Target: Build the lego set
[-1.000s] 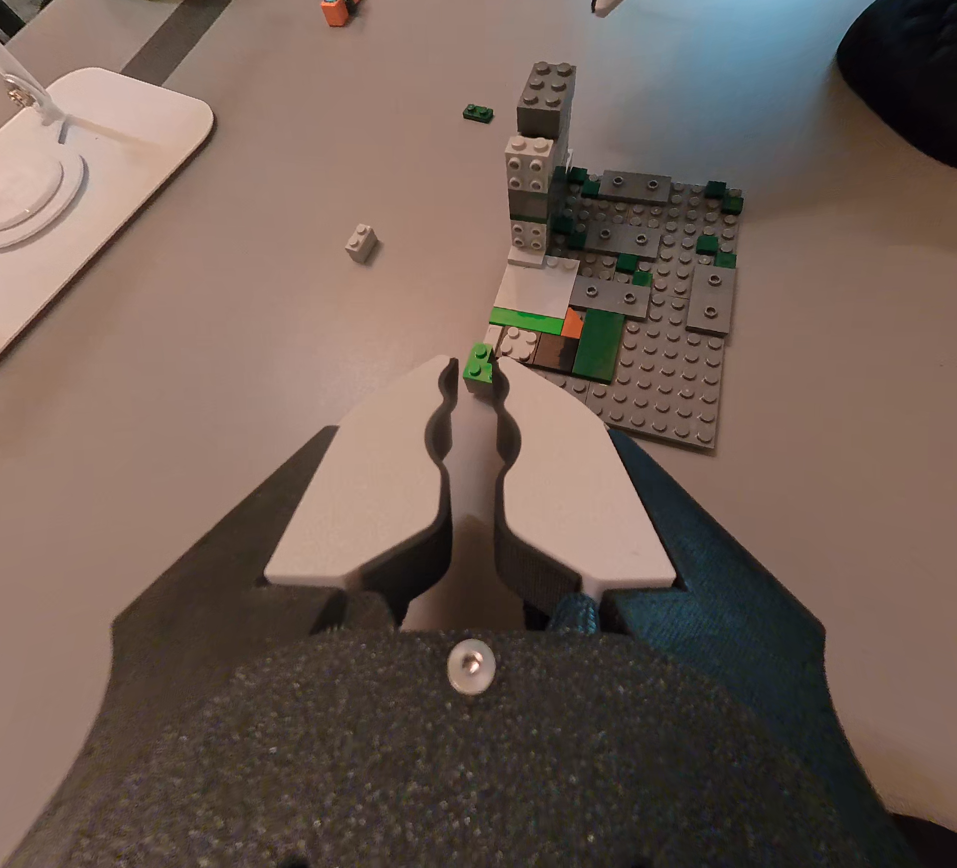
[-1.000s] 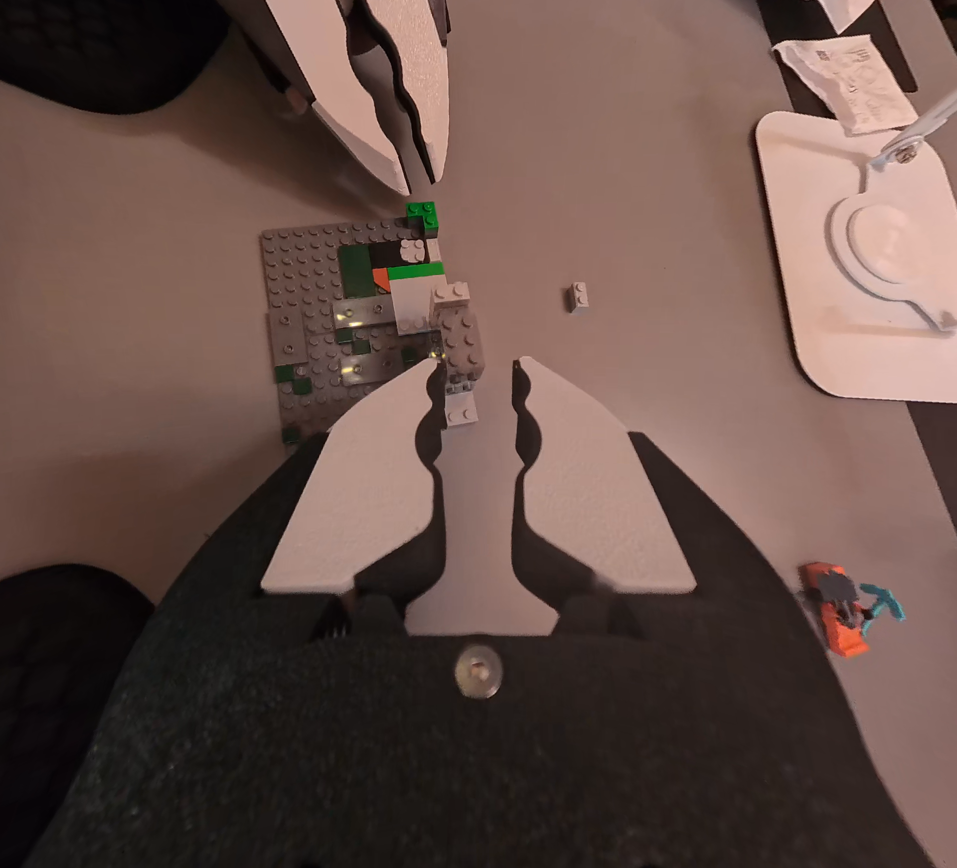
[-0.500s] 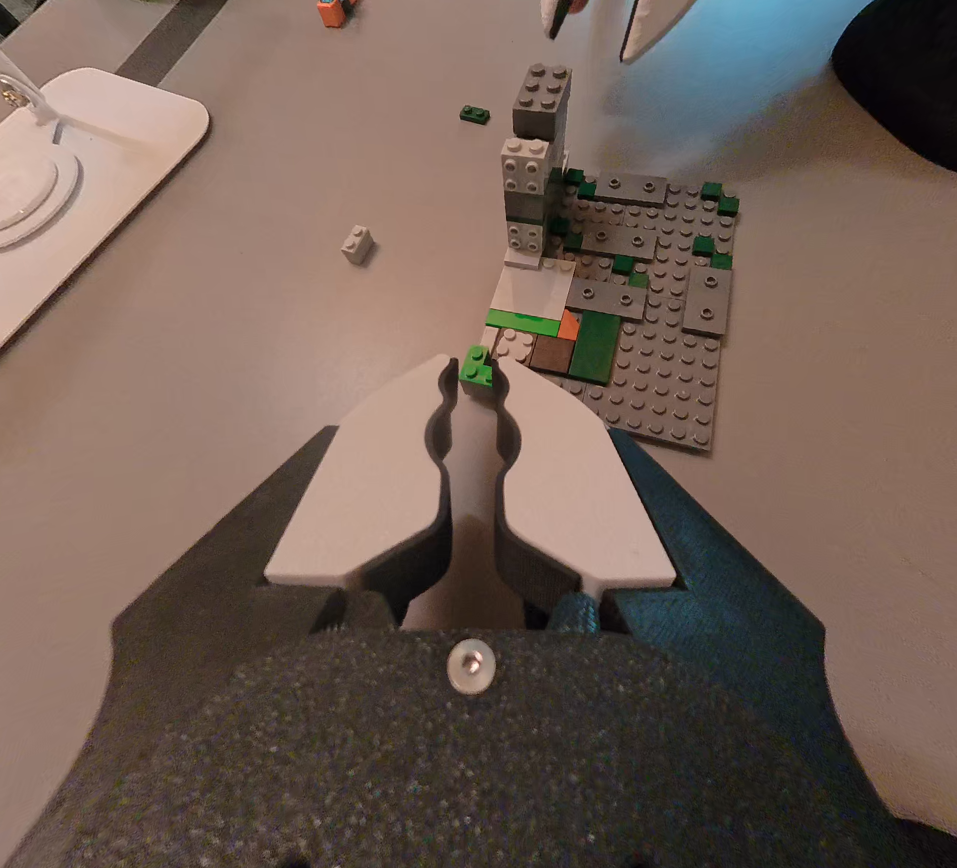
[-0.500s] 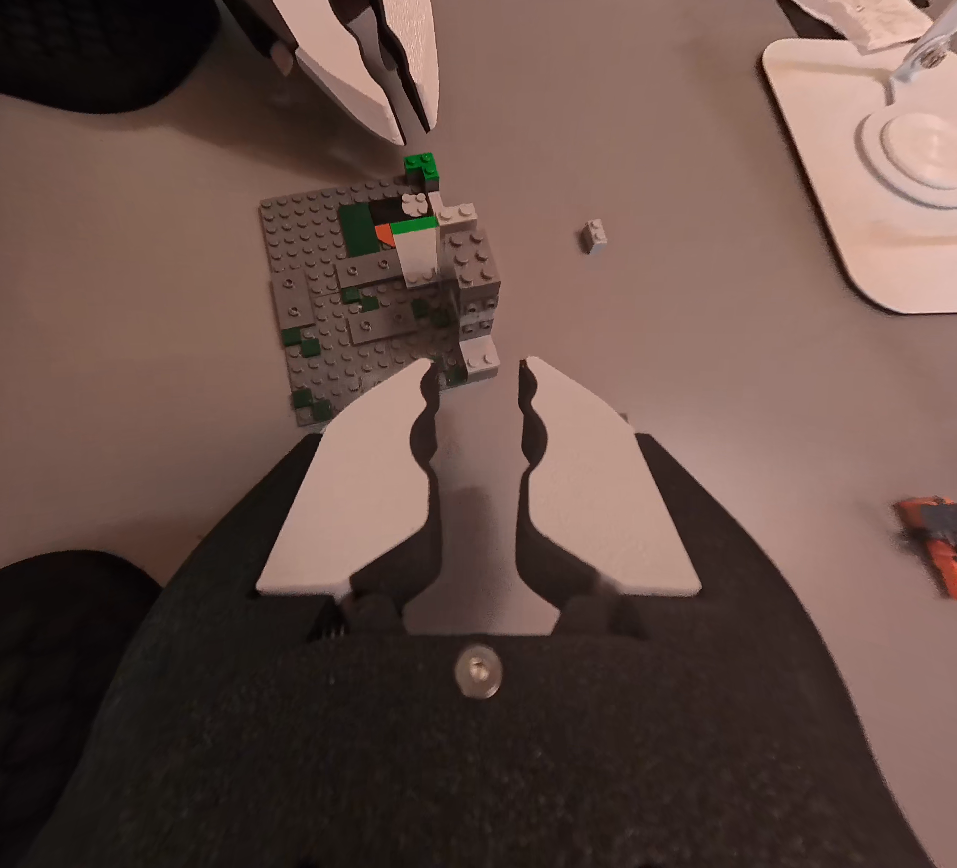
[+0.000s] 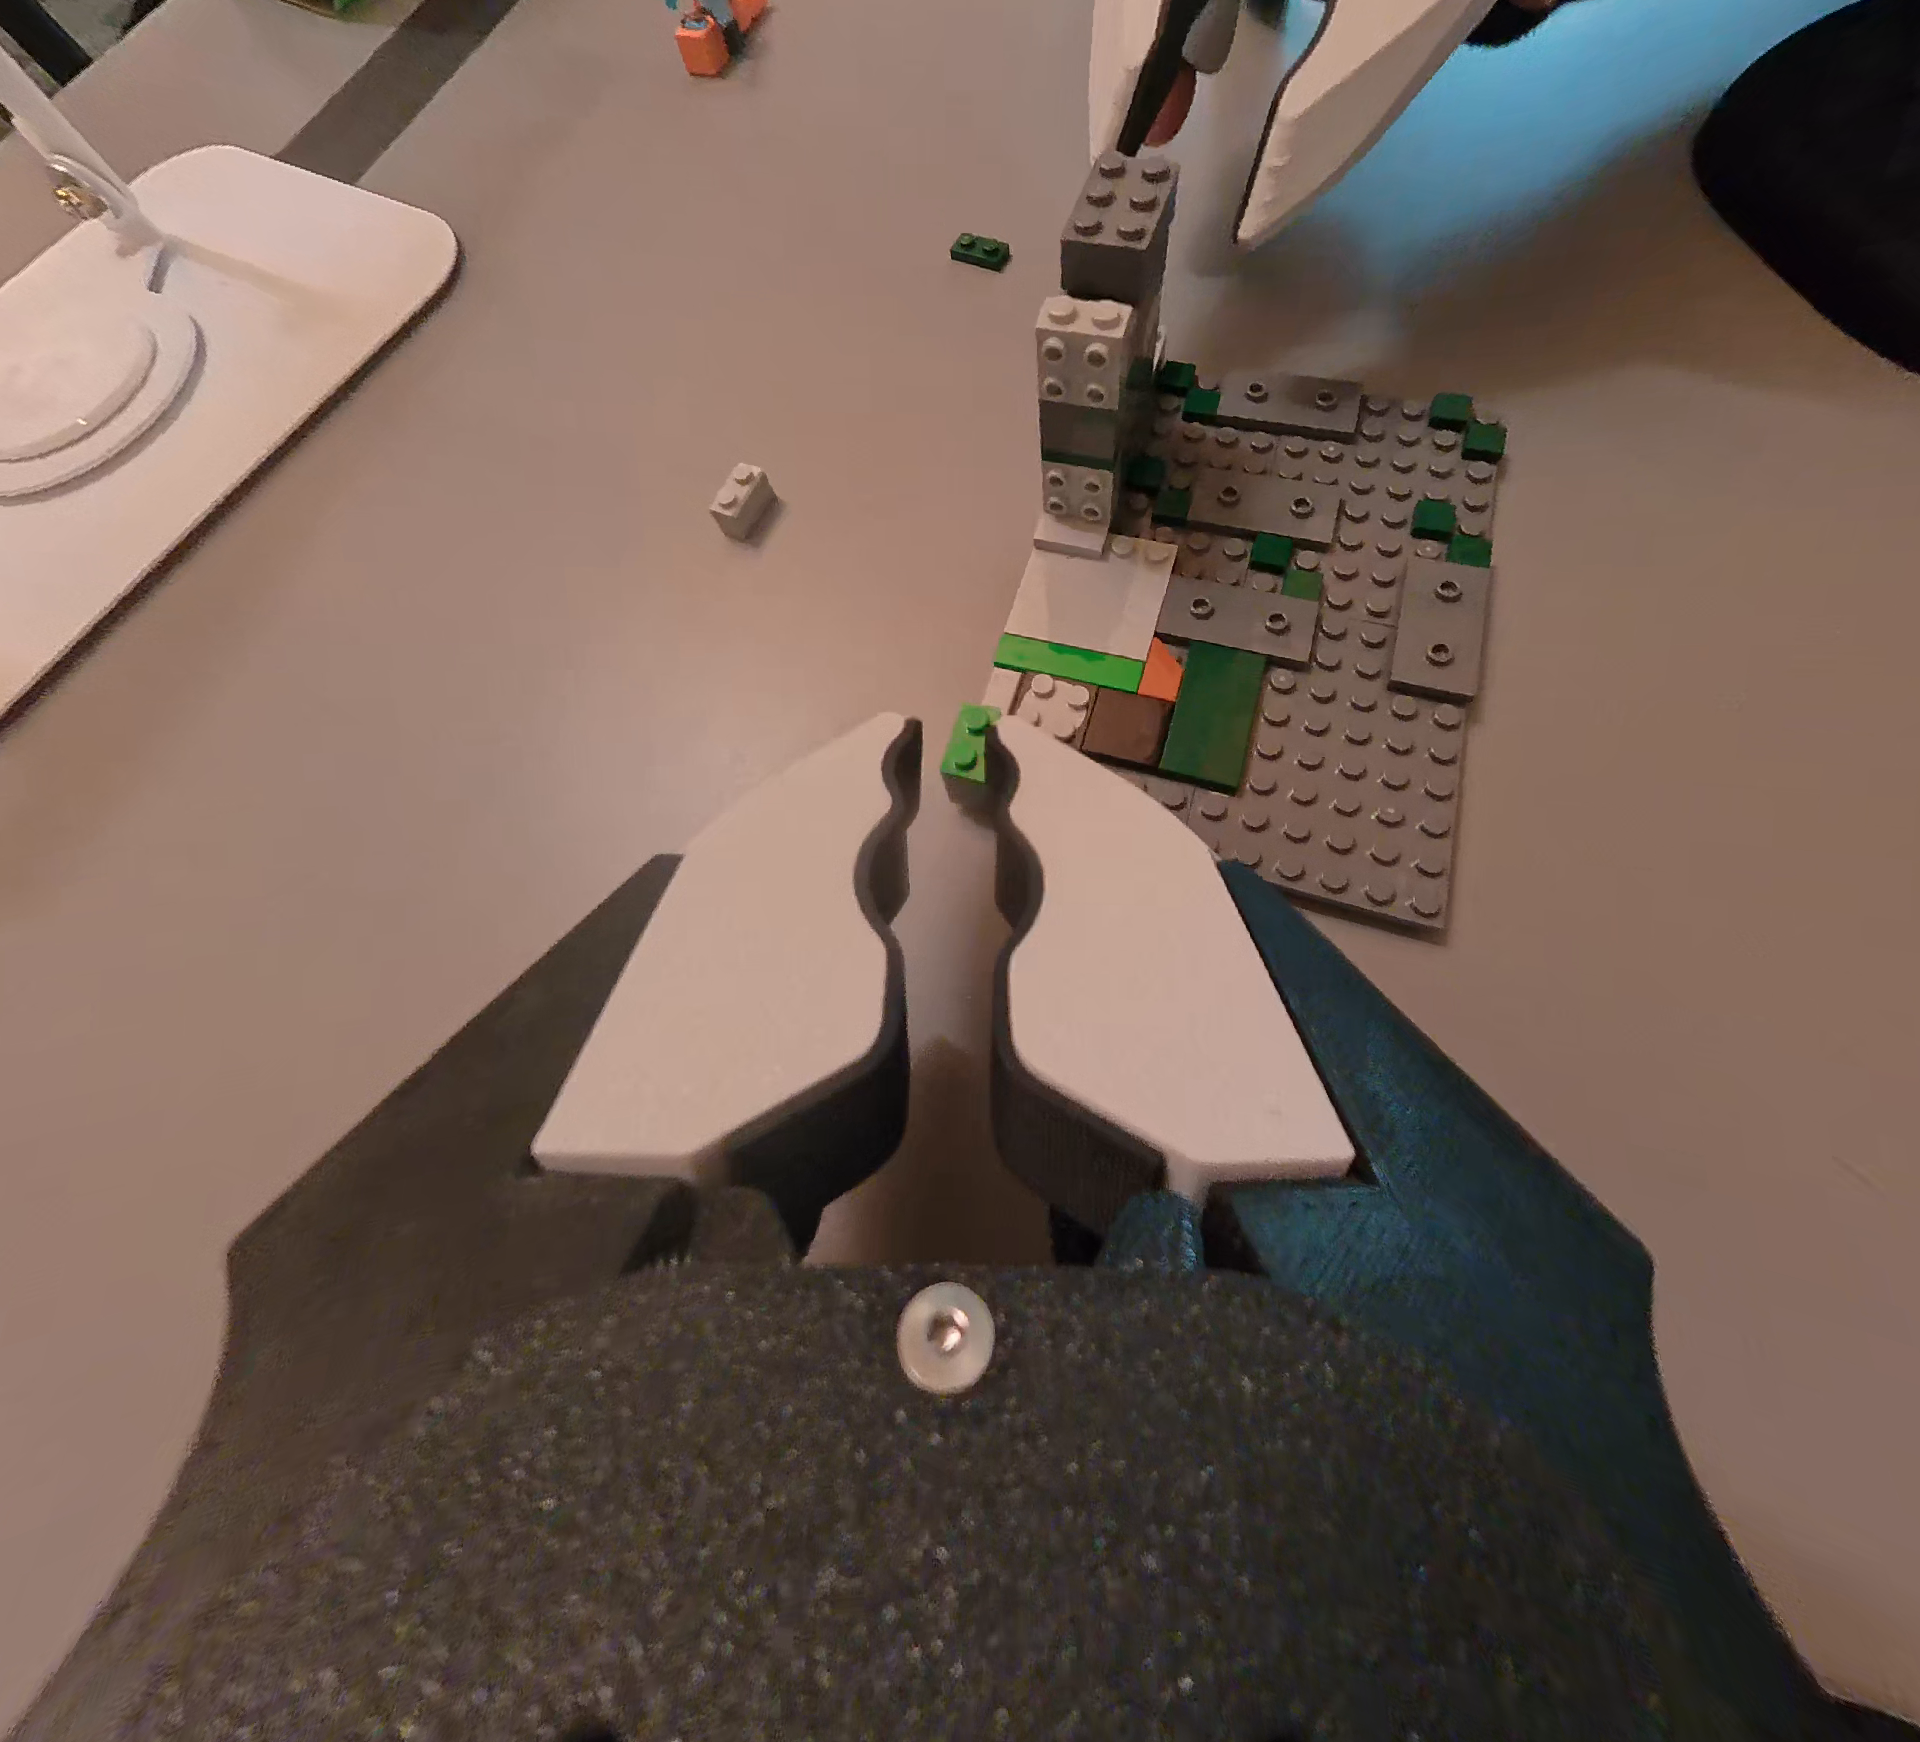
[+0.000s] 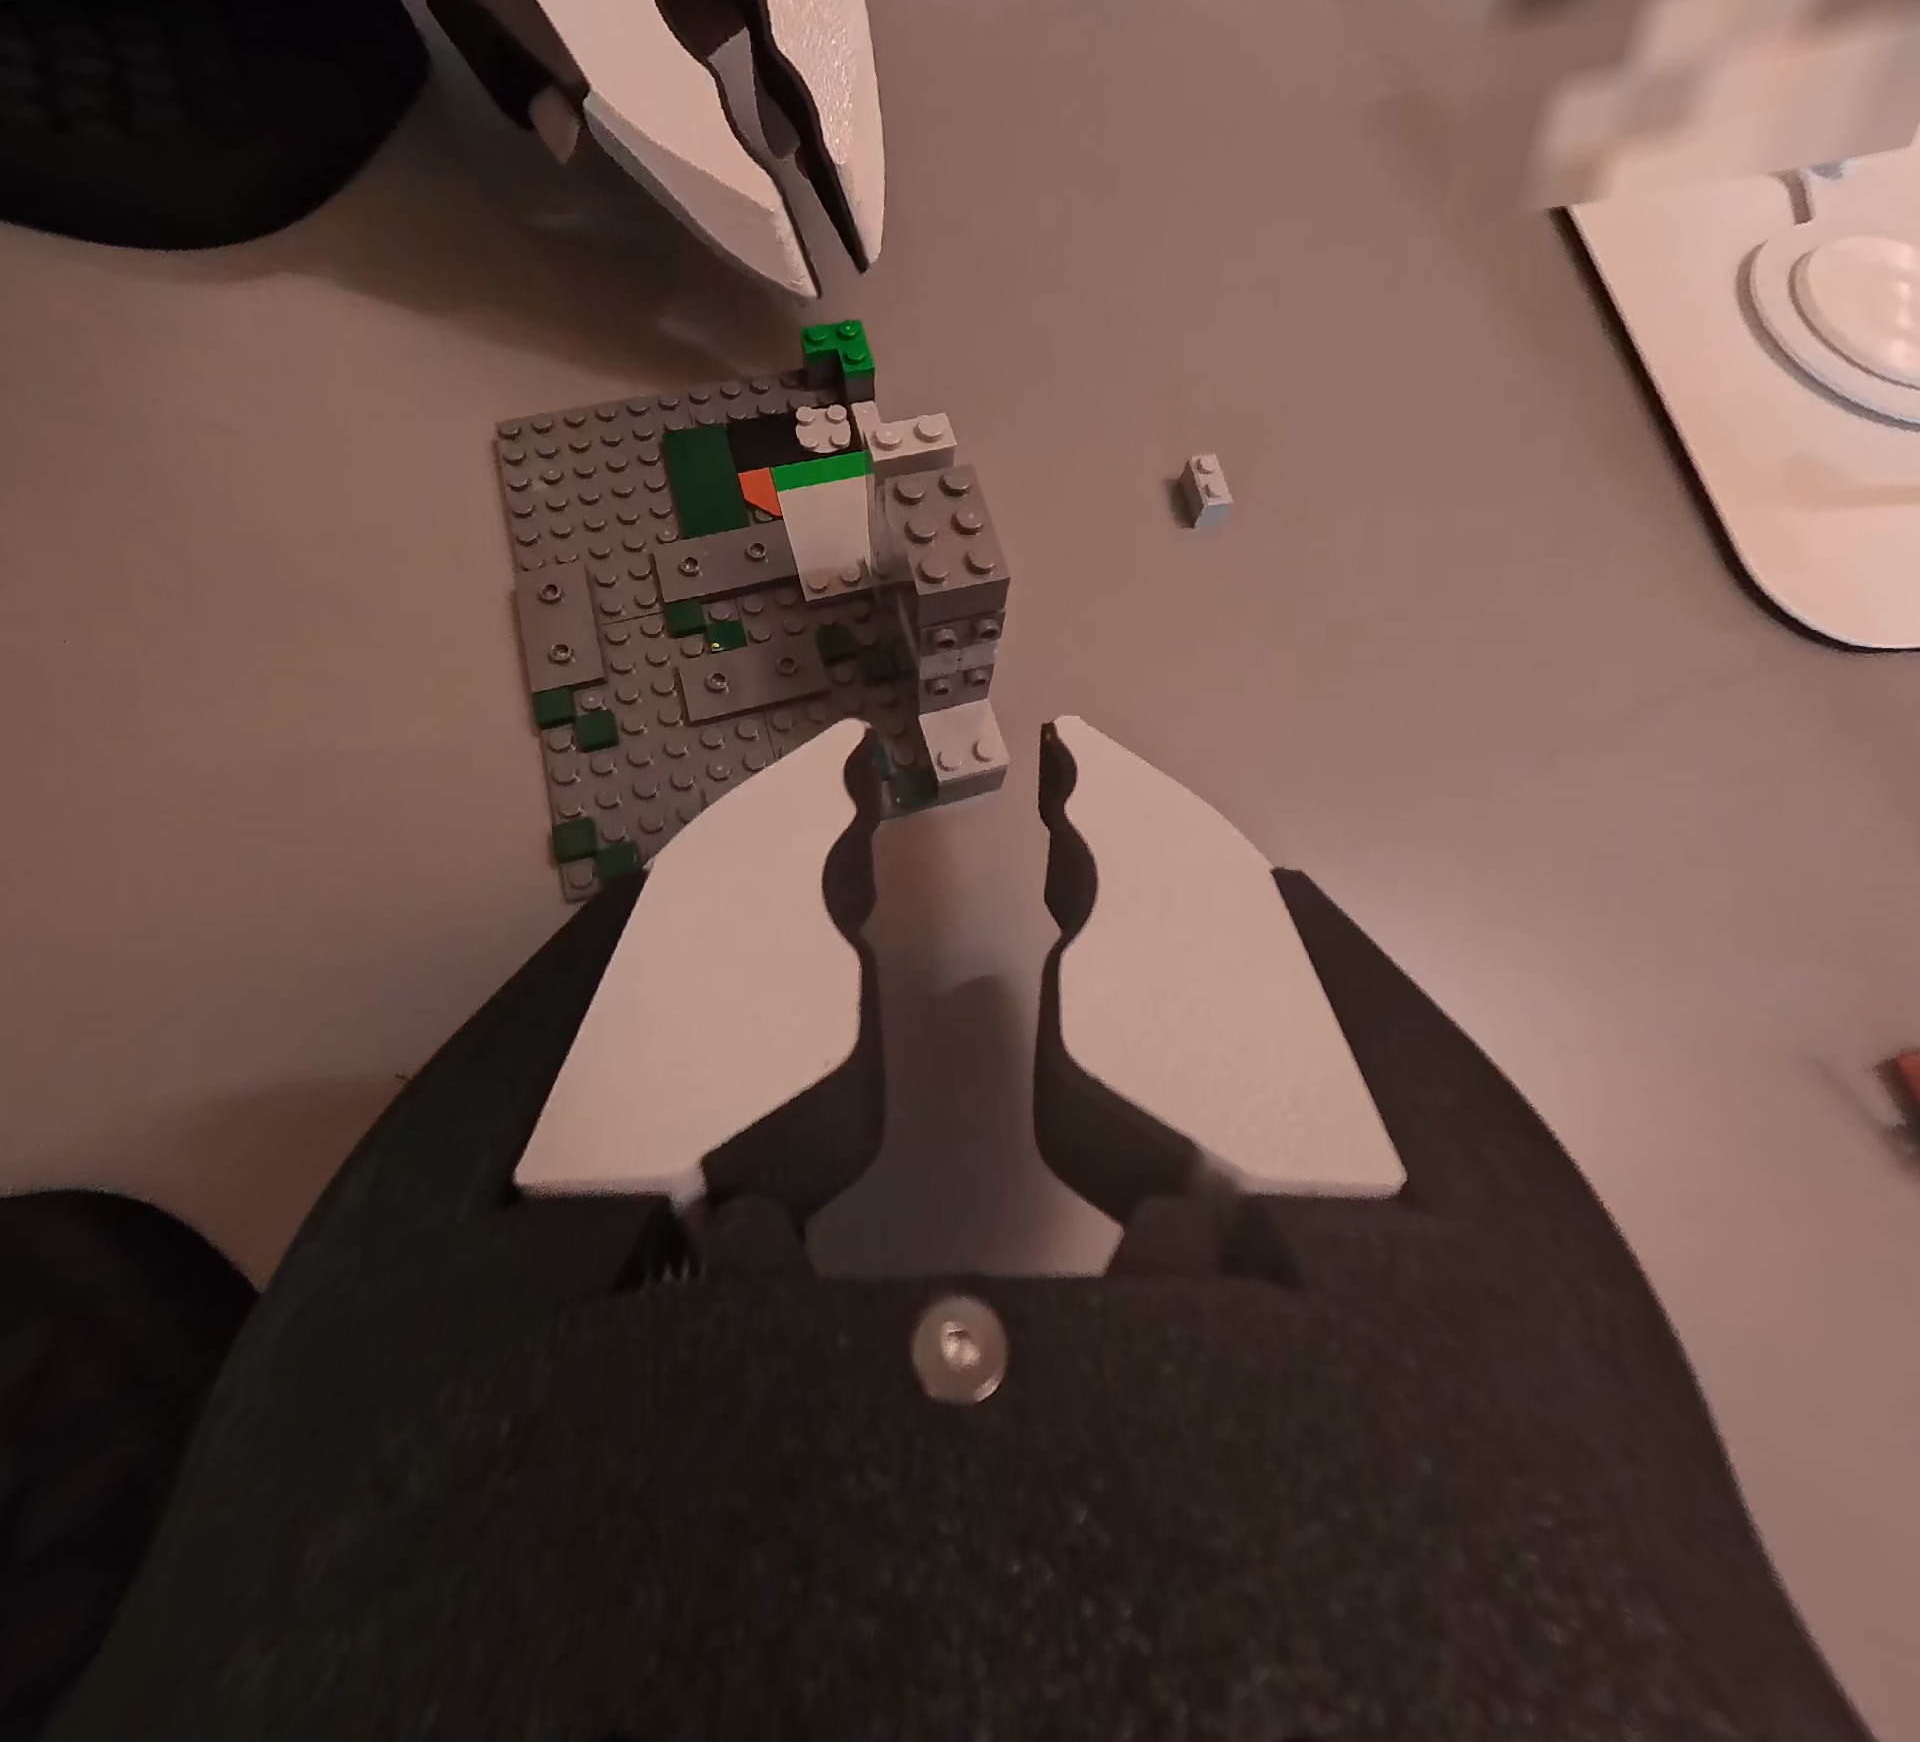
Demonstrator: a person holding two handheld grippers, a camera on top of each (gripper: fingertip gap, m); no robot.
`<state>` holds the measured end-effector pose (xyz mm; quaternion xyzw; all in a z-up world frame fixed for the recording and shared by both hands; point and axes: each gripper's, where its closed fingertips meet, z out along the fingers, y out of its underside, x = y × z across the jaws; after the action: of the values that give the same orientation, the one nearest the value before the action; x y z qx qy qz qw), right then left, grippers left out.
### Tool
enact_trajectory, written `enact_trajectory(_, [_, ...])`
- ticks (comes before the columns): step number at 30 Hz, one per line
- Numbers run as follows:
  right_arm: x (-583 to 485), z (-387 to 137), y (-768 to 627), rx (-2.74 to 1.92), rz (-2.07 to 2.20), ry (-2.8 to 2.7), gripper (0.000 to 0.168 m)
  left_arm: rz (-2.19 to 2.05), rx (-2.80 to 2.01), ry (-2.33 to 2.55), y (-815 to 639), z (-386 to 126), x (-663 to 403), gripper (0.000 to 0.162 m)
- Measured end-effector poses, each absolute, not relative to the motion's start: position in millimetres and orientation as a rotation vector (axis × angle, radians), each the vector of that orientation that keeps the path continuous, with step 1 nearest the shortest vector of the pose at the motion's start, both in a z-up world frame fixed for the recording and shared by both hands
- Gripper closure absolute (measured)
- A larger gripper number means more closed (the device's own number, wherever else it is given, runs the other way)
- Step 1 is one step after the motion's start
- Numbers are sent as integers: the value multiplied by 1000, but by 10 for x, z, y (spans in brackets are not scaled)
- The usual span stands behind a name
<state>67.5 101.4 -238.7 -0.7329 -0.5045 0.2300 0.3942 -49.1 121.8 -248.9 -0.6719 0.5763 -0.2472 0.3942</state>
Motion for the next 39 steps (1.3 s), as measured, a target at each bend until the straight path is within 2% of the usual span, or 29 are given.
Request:
enact_trajectory(16, [419, -2526, 1079, -1834, 586, -1364, 130, -643, -1725, 1458, 1216, -2546, -467, 152])
enact_trajectory(20, [367, -2573, 1124, -1834, 598, -1406, 135, -647, -1729, 1456, 1221, -2551, -473, 152])
enact_trajectory(23, [330, -2587, 1122, -1818, 639, -1432, 148, -650, -1727, 1453, 1219, -2537, -477, 152])
enact_trajectory(39, [357, -2460, 1045, -1727, 741, -1396, 151, -762, -1789, 1306, 1206, -2339, -508, 142])
